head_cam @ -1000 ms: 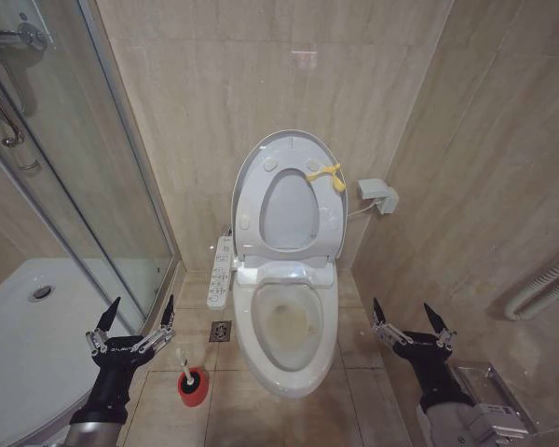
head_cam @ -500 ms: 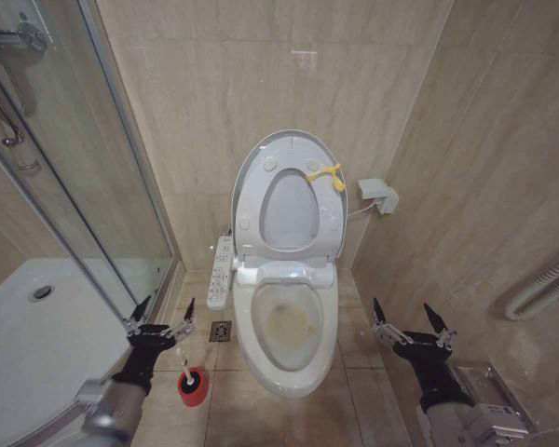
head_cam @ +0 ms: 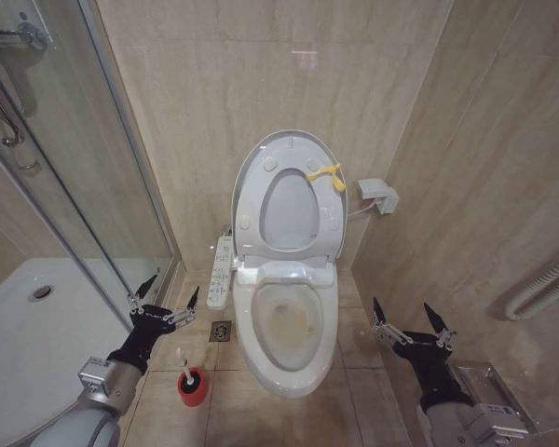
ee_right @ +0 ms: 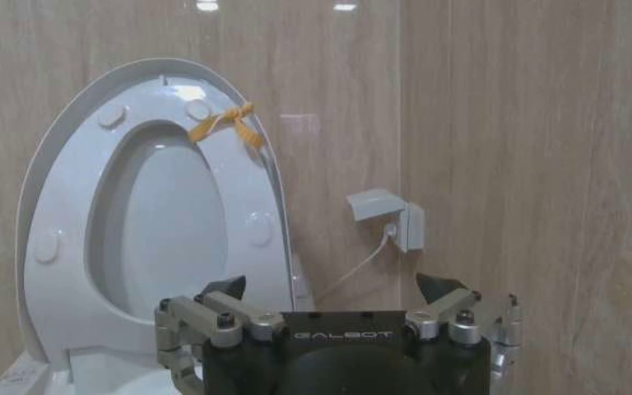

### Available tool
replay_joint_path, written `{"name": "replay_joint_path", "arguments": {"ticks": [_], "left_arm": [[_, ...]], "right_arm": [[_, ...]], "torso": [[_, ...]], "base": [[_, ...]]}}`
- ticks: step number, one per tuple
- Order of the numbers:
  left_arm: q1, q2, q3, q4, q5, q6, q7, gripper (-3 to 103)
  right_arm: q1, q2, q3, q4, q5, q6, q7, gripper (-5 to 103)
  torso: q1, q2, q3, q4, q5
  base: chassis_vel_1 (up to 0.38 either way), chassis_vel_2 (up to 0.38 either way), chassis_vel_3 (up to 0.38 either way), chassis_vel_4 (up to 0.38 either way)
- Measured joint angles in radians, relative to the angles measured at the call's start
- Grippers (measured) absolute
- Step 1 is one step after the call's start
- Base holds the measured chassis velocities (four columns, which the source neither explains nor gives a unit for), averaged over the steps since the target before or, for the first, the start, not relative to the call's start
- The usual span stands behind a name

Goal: Open the toilet lid, clean the toilet bowl with a toilet brush, close the toilet lid, and flush.

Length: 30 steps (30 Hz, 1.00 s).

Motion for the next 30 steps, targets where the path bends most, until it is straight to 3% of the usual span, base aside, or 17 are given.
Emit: {"name": "replay_joint_path", "arguments": {"ticks": [6, 12, 13, 15, 19, 25, 30], "left_arm": [[0.019, 0.007, 0.005, 0.142, -0.034, -0.118, 0.048, 100], [0.045, 0.011, 0.040, 0.213, -0.079, -0.190, 0.069, 100], [0.055, 0.005, 0.058, 0.264, -0.097, -0.247, 0.069, 100], [0.059, -0.001, 0.065, 0.297, -0.099, -0.272, 0.058, 100], [0.070, -0.016, 0.085, 0.415, -0.105, -0.339, -0.024, 100], [0.047, -0.020, 0.079, 0.513, -0.085, -0.405, -0.052, 100], [0.021, -0.021, 0.077, 0.602, -0.079, -0.457, -0.039, 100]], "right_arm": [[0.000, 0.000, 0.000, 0.000, 0.000, 0.000, 0.000, 100], [0.000, 0.000, 0.000, 0.000, 0.000, 0.000, 0.000, 100], [0.000, 0.000, 0.000, 0.000, 0.000, 0.000, 0.000, 100], [0.000, 0.000, 0.000, 0.000, 0.000, 0.000, 0.000, 100], [0.000, 0.000, 0.000, 0.000, 0.000, 0.000, 0.000, 100], [0.000, 0.000, 0.000, 0.000, 0.000, 0.000, 0.000, 100], [0.000, 0.000, 0.000, 0.000, 0.000, 0.000, 0.000, 100]], "torso": [[0.000, 0.000, 0.000, 0.0002, -0.0002], [0.000, 0.000, 0.000, 0.0000, -0.0001], [0.000, 0.000, 0.000, 0.0000, -0.0001], [0.000, 0.000, 0.000, 0.0000, 0.0000], [0.000, 0.000, 0.000, 0.0002, 0.0000], [0.000, 0.000, 0.000, -0.0001, 0.0001], [0.000, 0.000, 0.000, 0.0000, 0.0000]], "base": [[0.000, 0.000, 0.000, 0.000], [0.000, 0.000, 0.000, 0.000], [0.000, 0.000, 0.000, 0.000], [0.000, 0.000, 0.000, 0.000], [0.000, 0.000, 0.000, 0.000], [0.000, 0.000, 0.000, 0.000], [0.000, 0.000, 0.000, 0.000]]}}
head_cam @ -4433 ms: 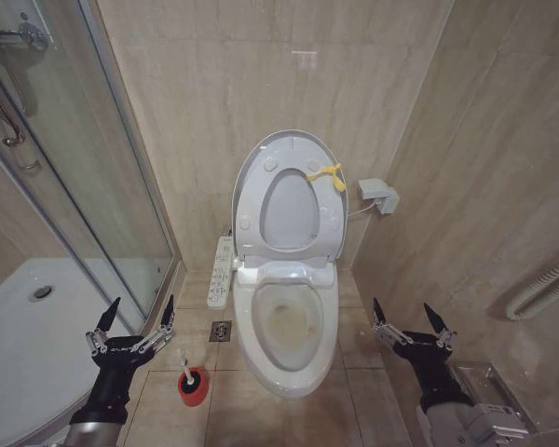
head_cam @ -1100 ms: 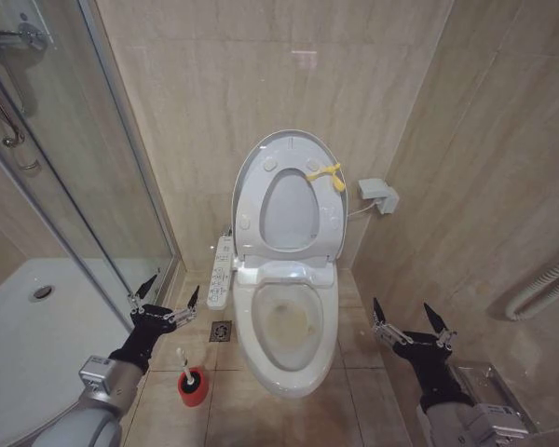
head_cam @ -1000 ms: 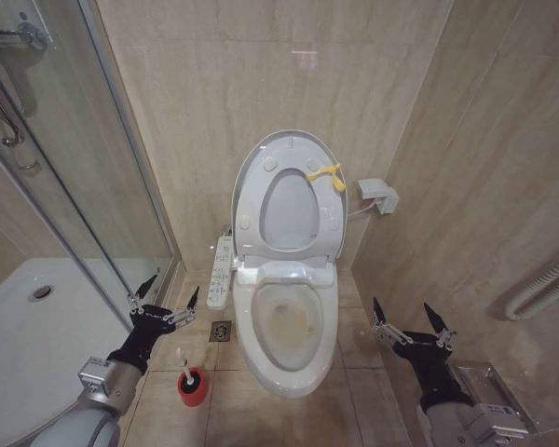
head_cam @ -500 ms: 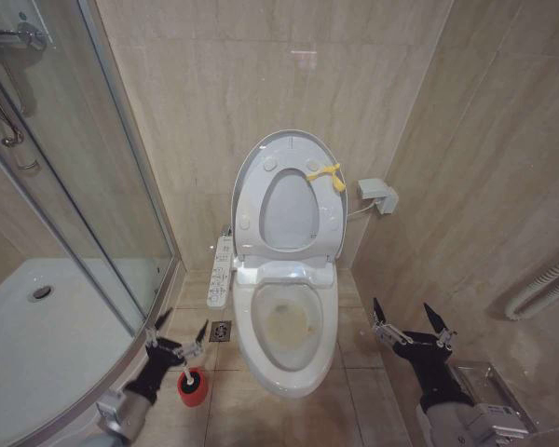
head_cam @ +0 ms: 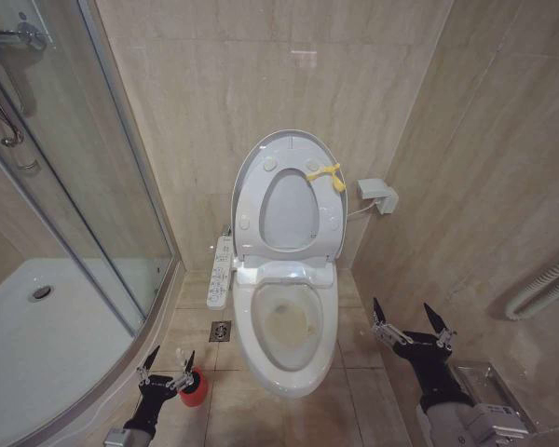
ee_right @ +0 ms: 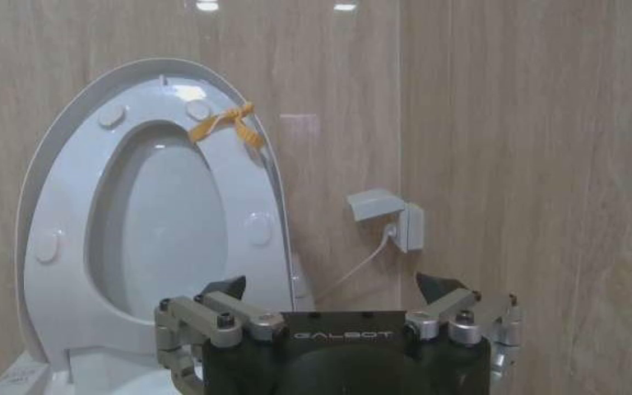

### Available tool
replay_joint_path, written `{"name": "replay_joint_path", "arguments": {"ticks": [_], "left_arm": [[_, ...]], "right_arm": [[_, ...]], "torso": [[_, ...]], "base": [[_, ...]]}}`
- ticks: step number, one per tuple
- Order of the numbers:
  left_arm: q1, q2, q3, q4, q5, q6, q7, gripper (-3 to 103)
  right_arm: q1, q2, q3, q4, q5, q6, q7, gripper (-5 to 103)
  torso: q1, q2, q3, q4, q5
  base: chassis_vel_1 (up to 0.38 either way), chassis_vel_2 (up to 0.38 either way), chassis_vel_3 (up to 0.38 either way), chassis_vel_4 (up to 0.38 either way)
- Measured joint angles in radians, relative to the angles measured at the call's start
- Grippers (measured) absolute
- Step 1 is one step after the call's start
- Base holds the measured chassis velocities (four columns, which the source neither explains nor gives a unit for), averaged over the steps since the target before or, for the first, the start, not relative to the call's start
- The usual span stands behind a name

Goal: Open the toilet lid, clean the toilet bowl with a toilet brush, close the toilet lid, and flush.

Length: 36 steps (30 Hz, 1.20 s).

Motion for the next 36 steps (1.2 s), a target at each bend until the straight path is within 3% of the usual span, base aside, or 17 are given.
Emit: {"name": "replay_joint_path", "arguments": {"ticks": [12, 26, 36], "left_arm": [[-0.154, 0.012, 0.001, 0.267, 0.008, -0.104, 0.050, 98], [-0.296, 0.011, 0.008, 0.499, -0.013, -0.158, 0.113, 100], [-0.339, 0.012, 0.008, 0.569, -0.021, -0.175, 0.136, 98]], "right_arm": [[0.000, 0.000, 0.000, 0.000, 0.000, 0.000, 0.000, 100], [0.000, 0.000, 0.000, 0.000, 0.000, 0.000, 0.000, 100], [0.000, 0.000, 0.000, 0.000, 0.000, 0.000, 0.000, 100]], "torso": [[0.000, 0.000, 0.000, 0.0001, -0.0002], [0.000, 0.000, 0.000, 0.0000, -0.0001], [0.000, 0.000, 0.000, 0.0002, -0.0001]], "base": [[0.000, 0.000, 0.000, 0.000], [0.000, 0.000, 0.000, 0.000], [0.000, 0.000, 0.000, 0.000]]}}
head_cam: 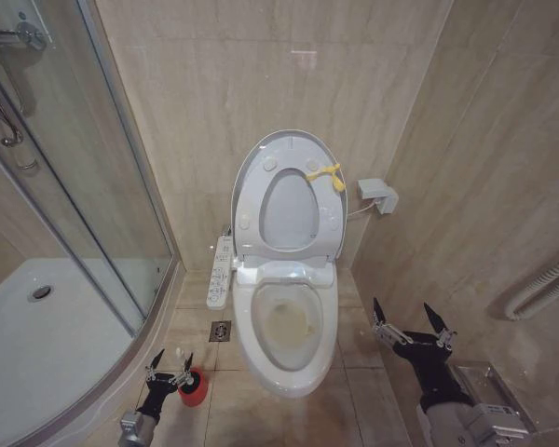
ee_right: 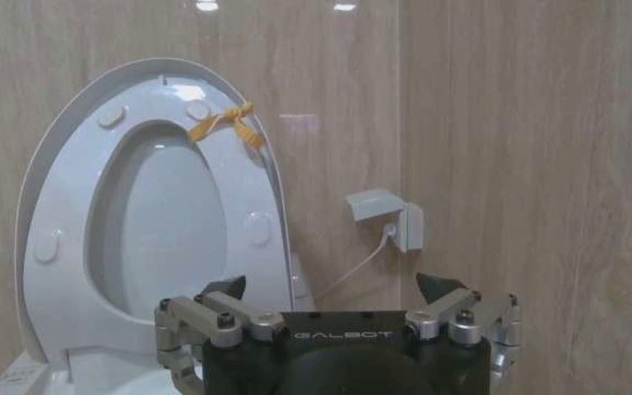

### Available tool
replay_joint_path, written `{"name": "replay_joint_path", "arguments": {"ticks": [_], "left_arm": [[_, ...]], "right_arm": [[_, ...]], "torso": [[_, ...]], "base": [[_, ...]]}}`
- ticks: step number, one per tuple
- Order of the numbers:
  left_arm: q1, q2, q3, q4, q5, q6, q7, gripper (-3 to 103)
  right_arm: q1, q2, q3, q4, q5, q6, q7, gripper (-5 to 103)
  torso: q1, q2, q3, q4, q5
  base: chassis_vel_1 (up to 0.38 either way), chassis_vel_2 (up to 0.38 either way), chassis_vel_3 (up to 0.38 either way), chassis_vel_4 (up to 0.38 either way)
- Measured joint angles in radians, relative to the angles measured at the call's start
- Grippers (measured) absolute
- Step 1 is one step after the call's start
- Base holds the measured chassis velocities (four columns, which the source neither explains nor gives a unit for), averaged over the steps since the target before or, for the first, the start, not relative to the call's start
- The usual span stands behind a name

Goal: Open the toilet lid, clean the toilet bowl with a toilet brush, close the toilet lid, and flush.

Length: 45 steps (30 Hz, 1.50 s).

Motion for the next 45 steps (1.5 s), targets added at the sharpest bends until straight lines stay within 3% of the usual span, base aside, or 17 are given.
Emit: {"name": "replay_joint_path", "arguments": {"ticks": [13, 14, 21, 22, 28, 29, 34, 35, 45], "left_arm": [[-0.025, -0.005, 0.007, 0.030, -0.001, -0.013, 0.031, 98], [-0.026, -0.005, 0.007, 0.032, -0.001, -0.015, 0.031, 92], [-0.028, -0.003, 0.005, 0.039, -0.005, -0.027, 0.037, 92], [-0.028, -0.003, 0.004, 0.039, -0.007, -0.028, 0.041, 66], [-0.027, -0.003, 0.004, 0.043, -0.011, -0.028, 0.053, 66], [-0.027, -0.004, 0.004, 0.044, -0.012, -0.028, 0.054, 39], [-0.024, -0.004, 0.003, 0.047, -0.017, -0.030, 0.054, 39], [-0.022, -0.005, 0.003, 0.047, -0.019, -0.030, 0.055, 22], [-0.011, -0.001, -0.002, 0.042, -0.022, -0.031, 0.056, 22]], "right_arm": [[0.000, 0.000, 0.000, 0.000, 0.000, 0.000, 0.000, 100], [0.000, 0.000, 0.000, 0.000, 0.000, 0.000, 0.000, 100], [0.000, 0.000, 0.000, 0.000, 0.000, 0.000, 0.000, 100], [0.000, 0.000, 0.000, 0.000, 0.000, 0.000, 0.000, 100], [0.000, 0.000, 0.000, 0.000, 0.000, 0.000, 0.000, 100], [0.000, 0.000, 0.000, 0.000, 0.000, 0.000, 0.000, 100], [0.000, 0.000, 0.000, 0.000, 0.000, 0.000, 0.000, 100], [0.000, 0.000, 0.000, 0.000, 0.000, 0.000, 0.000, 100], [0.000, 0.000, 0.000, 0.000, 0.000, 0.000, 0.000, 100]], "torso": [[0.000, 0.000, 0.000, -0.0001, 0.0000], [0.000, 0.000, 0.000, 0.0000, 0.0001], [0.000, 0.000, 0.000, 0.0000, 0.0000], [0.000, 0.000, 0.000, 0.0000, 0.0000], [0.000, 0.000, 0.000, 0.0000, 0.0000], [0.000, 0.000, 0.000, -0.0001, 0.0001], [0.000, 0.000, 0.000, 0.0000, 0.0002], [0.000, 0.000, 0.000, 0.0000, -0.0001], [0.000, 0.000, 0.000, -0.0001, 0.0000]], "base": [[0.000, 0.000, 0.000, 0.000], [0.000, 0.000, 0.000, 0.000], [0.000, 0.000, 0.000, 0.000], [0.000, 0.000, 0.000, 0.000], [0.000, 0.000, 0.000, 0.000], [0.000, 0.000, 0.000, 0.000], [0.000, 0.000, 0.000, 0.000], [0.000, 0.000, 0.000, 0.000], [0.000, 0.000, 0.000, 0.000]]}}
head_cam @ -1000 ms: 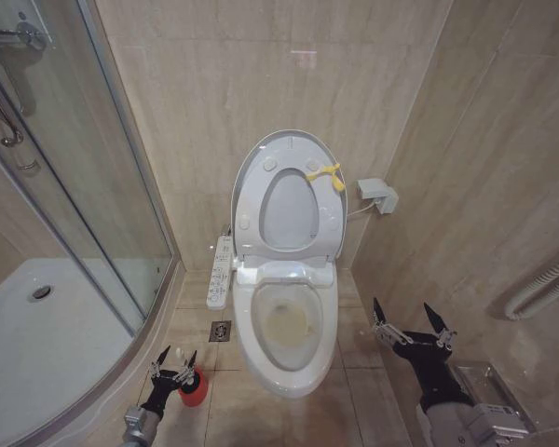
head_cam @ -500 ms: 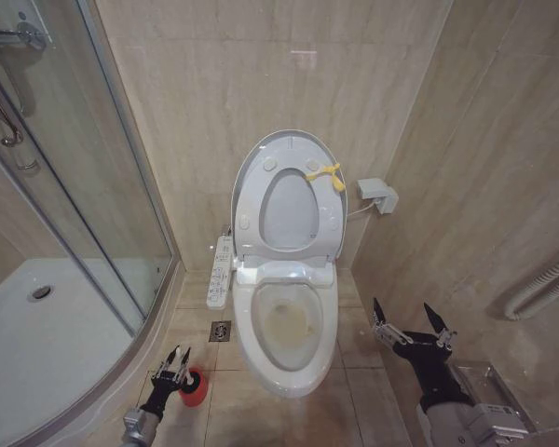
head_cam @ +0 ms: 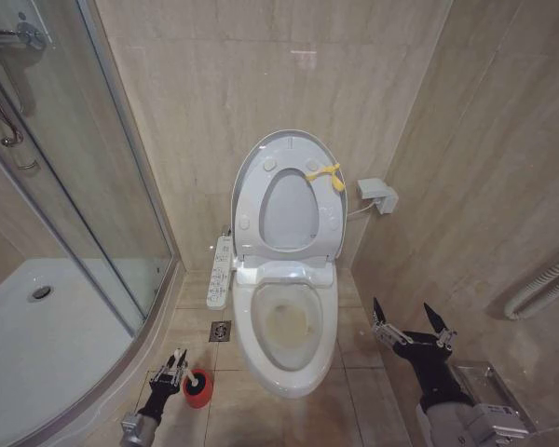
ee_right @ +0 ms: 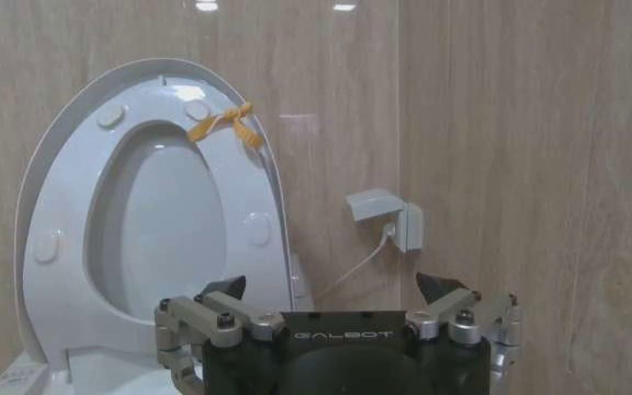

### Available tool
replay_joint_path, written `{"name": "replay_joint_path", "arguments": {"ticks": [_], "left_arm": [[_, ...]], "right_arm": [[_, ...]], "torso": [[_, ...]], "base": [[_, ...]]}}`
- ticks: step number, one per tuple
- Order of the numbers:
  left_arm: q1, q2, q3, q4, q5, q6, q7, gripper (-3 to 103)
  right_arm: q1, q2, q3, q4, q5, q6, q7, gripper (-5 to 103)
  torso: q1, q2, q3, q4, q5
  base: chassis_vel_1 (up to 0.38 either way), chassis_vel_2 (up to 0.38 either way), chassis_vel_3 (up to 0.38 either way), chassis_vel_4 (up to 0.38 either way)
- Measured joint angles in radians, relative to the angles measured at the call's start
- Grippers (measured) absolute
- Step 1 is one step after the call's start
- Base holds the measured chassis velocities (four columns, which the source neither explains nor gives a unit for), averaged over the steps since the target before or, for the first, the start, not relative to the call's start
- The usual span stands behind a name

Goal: Open the toilet lid, clean the toilet bowl with a toilet brush, close the toilet lid, and flush.

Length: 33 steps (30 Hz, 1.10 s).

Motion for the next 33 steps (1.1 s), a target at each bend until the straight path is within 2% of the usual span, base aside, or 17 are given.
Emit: {"name": "replay_joint_path", "arguments": {"ticks": [8, 20, 29, 32, 33], "left_arm": [[0.009, 0.005, -0.012, -0.022, 0.027, 0.012, -0.007, 22], [0.032, 0.004, -0.017, -0.077, 0.011, 0.017, -0.006, 22], [0.099, 0.000, -0.030, -0.213, -0.025, 0.028, -0.016, 22], [0.153, 0.008, -0.034, -0.328, -0.046, 0.042, -0.031, 22], [0.153, 0.008, -0.034, -0.328, -0.046, 0.042, -0.031, 22]], "right_arm": [[0.000, 0.000, 0.000, 0.000, 0.000, 0.000, 0.000, 100], [0.000, 0.000, 0.000, 0.000, 0.000, 0.000, 0.000, 100], [0.000, 0.000, 0.000, 0.000, 0.000, 0.000, 0.000, 100], [0.000, 0.000, 0.000, 0.000, 0.000, 0.000, 0.000, 100], [0.000, 0.000, 0.000, 0.000, 0.000, 0.000, 0.000, 100]], "torso": [[0.000, 0.000, 0.000, 0.0001, 0.0000], [0.000, 0.000, 0.000, 0.0001, -0.0001], [0.000, 0.000, 0.000, 0.0001, -0.0001], [0.000, 0.000, 0.000, -0.0001, 0.0000], [0.000, 0.000, 0.000, -0.0001, 0.0000]], "base": [[0.000, 0.000, 0.000, 0.000], [0.000, 0.000, 0.000, 0.000], [0.000, 0.000, 0.000, 0.000], [0.000, 0.000, 0.000, 0.000], [0.000, 0.000, 0.000, 0.000]]}}
